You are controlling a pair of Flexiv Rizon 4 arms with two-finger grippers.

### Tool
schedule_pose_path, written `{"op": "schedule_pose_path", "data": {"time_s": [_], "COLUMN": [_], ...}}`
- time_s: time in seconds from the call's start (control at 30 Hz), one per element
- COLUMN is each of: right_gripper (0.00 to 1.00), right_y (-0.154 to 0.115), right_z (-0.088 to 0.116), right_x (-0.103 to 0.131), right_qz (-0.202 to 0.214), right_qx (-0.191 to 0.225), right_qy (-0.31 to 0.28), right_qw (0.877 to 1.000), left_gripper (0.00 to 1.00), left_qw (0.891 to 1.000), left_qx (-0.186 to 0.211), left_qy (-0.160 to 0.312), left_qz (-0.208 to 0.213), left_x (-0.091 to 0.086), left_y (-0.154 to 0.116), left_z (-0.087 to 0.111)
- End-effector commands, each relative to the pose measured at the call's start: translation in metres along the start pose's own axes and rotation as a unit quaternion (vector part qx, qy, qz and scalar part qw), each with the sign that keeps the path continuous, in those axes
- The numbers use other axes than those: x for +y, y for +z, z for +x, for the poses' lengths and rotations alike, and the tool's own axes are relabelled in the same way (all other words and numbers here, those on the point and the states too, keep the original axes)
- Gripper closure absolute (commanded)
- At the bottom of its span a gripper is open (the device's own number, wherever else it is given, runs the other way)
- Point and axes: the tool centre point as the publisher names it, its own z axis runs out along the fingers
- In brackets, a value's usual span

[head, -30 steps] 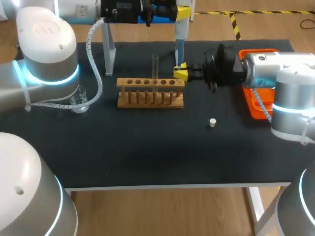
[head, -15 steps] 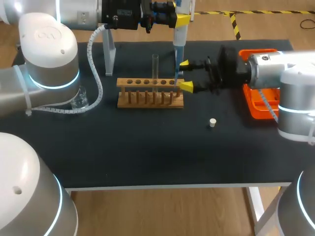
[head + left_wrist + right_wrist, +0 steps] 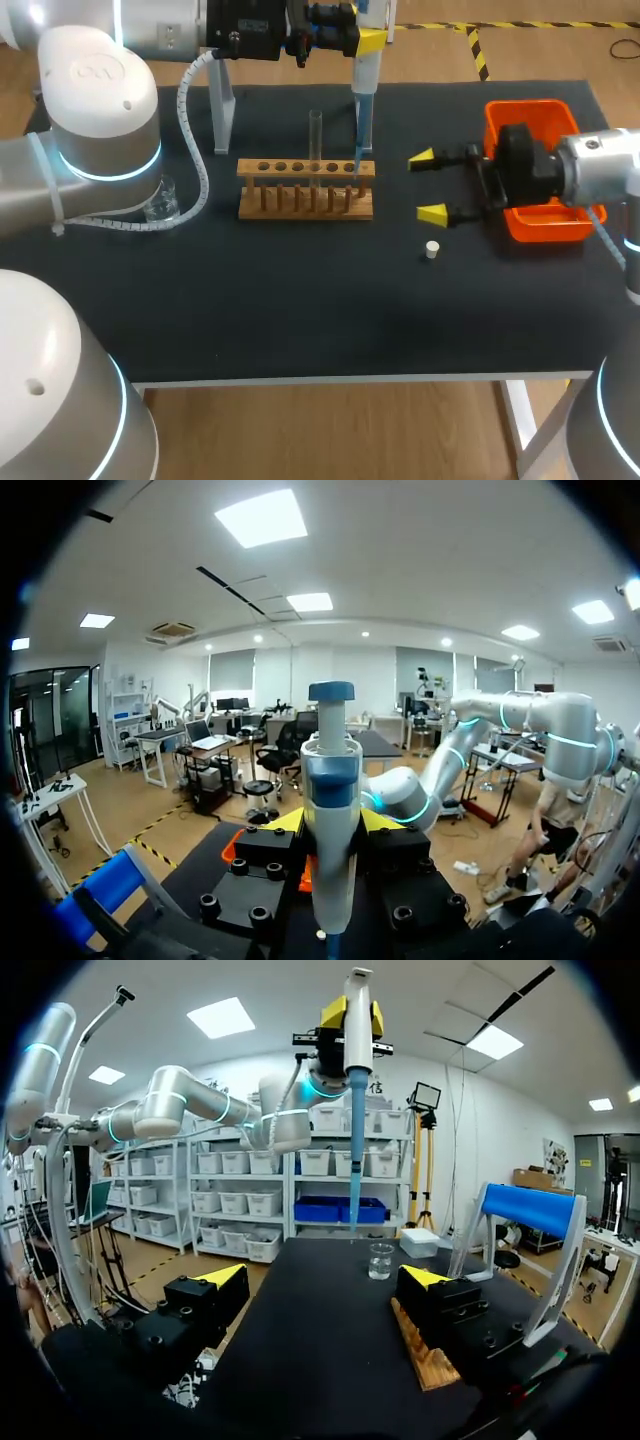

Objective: Invert the test tube, pick up the pipette, mount the tip to pipette, aspirate from beaker and dispense into the tube, eject the tip, return the pipette, and cap with the stopper.

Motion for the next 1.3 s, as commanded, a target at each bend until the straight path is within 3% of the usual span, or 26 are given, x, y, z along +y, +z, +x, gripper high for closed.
{"op": "schedule_pose_path", "data": {"time_s": [0.03, 1.3], "right_gripper": [0.0, 0.0], "right_y": [-0.023, -0.023], "right_z": [0.0193, 0.0193], "right_x": [0.002, 0.002], "right_qz": [0.007, 0.007], "right_qx": [-0.001, -0.001], "right_qy": [-0.002, -0.002], "right_qw": [1.0, 1.0], "left_gripper": [1.0, 1.0], "left_qw": [1.0, 1.0], "left_qx": [0.0, 0.0], "left_qy": [0.0, 0.0], "left_qz": [0.001, 0.001], "left_x": [0.0001, 0.0001], "left_y": [0.0005, 0.0005], "left_z": [-0.0003, -0.0003]}}
